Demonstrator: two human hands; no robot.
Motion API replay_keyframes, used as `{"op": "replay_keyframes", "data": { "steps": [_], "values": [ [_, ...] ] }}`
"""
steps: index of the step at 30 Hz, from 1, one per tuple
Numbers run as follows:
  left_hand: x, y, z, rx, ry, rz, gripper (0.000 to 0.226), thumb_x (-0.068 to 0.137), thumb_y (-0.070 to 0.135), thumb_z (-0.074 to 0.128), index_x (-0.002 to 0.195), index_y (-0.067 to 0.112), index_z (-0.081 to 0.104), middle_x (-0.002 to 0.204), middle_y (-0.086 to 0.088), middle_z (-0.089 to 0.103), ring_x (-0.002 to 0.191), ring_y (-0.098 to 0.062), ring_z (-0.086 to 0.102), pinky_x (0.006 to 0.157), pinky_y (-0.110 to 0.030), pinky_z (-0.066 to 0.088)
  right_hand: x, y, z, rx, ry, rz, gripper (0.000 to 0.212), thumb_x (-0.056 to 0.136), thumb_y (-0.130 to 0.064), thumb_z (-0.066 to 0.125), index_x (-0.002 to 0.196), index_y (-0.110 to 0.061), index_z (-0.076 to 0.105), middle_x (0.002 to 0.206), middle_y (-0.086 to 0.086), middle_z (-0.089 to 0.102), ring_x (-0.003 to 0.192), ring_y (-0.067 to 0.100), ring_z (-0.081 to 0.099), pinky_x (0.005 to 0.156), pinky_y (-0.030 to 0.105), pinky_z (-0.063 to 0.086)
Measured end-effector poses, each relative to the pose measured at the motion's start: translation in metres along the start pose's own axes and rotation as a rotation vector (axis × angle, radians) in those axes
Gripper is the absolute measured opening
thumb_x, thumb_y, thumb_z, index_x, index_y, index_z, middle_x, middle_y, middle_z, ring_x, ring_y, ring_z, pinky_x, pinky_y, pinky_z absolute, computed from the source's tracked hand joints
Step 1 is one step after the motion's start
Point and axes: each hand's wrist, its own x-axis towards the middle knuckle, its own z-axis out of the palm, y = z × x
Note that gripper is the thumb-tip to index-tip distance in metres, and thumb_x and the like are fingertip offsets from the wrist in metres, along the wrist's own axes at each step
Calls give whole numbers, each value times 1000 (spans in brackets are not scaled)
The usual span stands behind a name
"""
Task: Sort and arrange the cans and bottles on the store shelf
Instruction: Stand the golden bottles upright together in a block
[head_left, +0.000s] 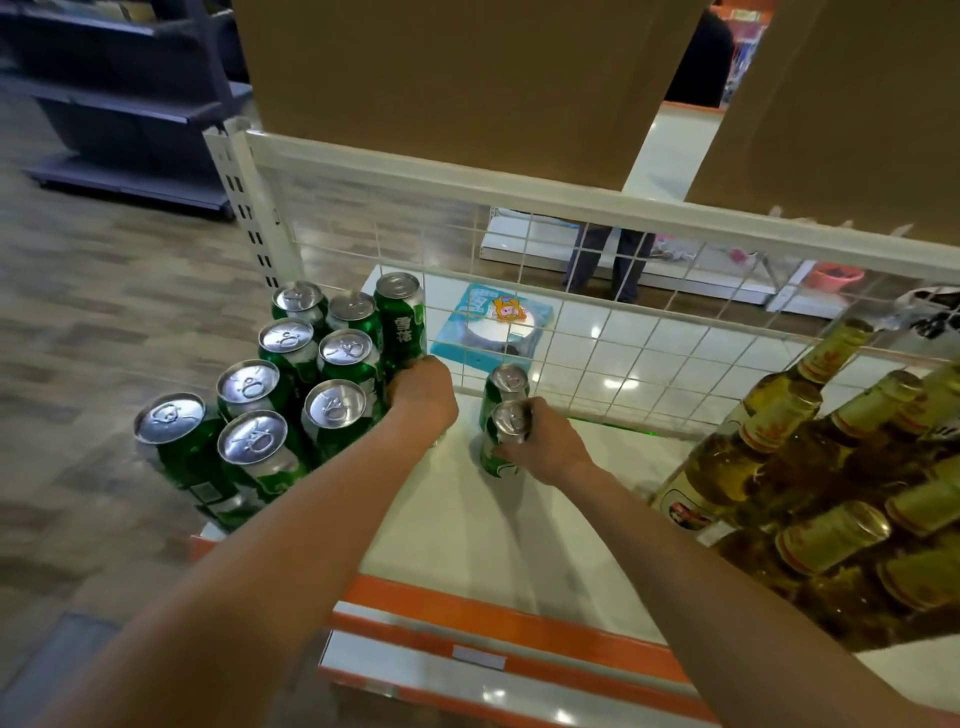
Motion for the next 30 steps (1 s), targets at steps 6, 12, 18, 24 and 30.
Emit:
{"op": "replay_keyframes", "data": {
  "steps": [6, 12, 18, 24, 30],
  "values": [
    [-35, 18, -1, -227, 180, 299, 28, 95, 25, 56, 120, 11, 58, 115, -10, 61, 102, -27, 61, 76, -37, 49, -12, 6, 4, -4, 0, -50, 60, 77, -39, 77, 125, -16, 50, 116, 3, 65, 100, 24, 62, 80, 35, 50],
    [-49, 9, 2, -625, -256, 183, 33, 81, 36, 75, 101, 13, 64, 91, -7, 62, 71, -20, 59, 53, -25, 46, -35, 6, 24, 250, 32, -98, 64, 75, -26, 84, 128, -16, 49, 112, -4, 63, 97, 16, 63, 81, 32, 55],
    [-50, -2, 1, -395, -270, 216, 36, 68, 39, 80, 77, 12, 57, 74, -4, 58, 62, -15, 54, 46, -25, 39, -51, 2, 50, 446, 95, -110, 61, 77, -15, 83, 128, -18, 49, 111, -8, 62, 97, 4, 61, 72, 14, 52],
    [-46, -17, -14, -220, -181, 212, 31, 80, 35, 72, 84, 13, 52, 89, -4, 58, 77, -21, 57, 56, -28, 43, -36, 19, 42, 217, 71, -128, 51, 91, -14, 67, 138, -14, 48, 125, 2, 62, 109, 16, 60, 91, 25, 50],
    [-44, -18, -19, 32, -103, 204, 35, 89, 17, 62, 122, 10, 55, 121, -8, 57, 107, -27, 61, 76, -34, 49, 12, 11, 21, 201, 196, 79, 67, 87, -27, 72, 144, -13, 40, 135, 9, 57, 117, 26, 58, 95, 40, 50]
  ]
}}
